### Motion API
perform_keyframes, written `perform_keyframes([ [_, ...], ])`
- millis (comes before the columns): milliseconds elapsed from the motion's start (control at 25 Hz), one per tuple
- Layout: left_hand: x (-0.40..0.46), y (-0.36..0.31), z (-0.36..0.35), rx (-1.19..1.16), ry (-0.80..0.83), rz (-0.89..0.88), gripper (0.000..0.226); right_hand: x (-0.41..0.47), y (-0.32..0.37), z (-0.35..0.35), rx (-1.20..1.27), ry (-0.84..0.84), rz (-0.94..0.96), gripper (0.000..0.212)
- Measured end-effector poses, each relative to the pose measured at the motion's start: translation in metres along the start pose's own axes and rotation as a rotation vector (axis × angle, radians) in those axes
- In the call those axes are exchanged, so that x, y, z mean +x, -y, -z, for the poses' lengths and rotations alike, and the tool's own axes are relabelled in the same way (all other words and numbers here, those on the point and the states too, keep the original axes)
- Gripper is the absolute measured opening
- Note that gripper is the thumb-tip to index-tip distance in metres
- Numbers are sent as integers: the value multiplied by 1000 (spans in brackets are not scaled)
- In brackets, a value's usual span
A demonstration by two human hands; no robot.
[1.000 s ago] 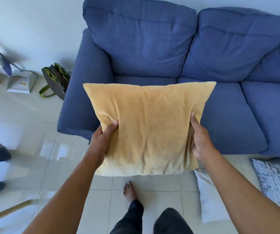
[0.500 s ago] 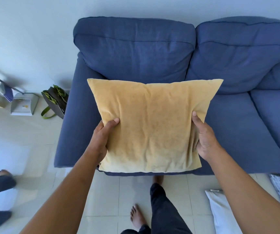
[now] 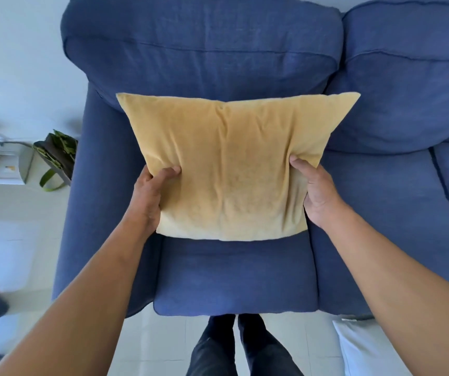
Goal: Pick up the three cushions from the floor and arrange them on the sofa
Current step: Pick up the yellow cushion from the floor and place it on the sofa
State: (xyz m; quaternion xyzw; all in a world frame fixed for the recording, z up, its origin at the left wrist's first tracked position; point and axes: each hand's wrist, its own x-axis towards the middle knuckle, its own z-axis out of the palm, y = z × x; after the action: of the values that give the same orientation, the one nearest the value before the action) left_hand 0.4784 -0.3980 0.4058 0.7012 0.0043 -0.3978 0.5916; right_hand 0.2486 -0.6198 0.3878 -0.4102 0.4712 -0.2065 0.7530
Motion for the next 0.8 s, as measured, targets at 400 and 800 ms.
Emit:
perform_keyframes([
  [400,108,-2,-17,227,42,116,51,104,-10,-35,-330,-170,-236,40],
  [800,176,-90,1,31,-190,72,60,136,70,-44,-113,-266,-39,43],
])
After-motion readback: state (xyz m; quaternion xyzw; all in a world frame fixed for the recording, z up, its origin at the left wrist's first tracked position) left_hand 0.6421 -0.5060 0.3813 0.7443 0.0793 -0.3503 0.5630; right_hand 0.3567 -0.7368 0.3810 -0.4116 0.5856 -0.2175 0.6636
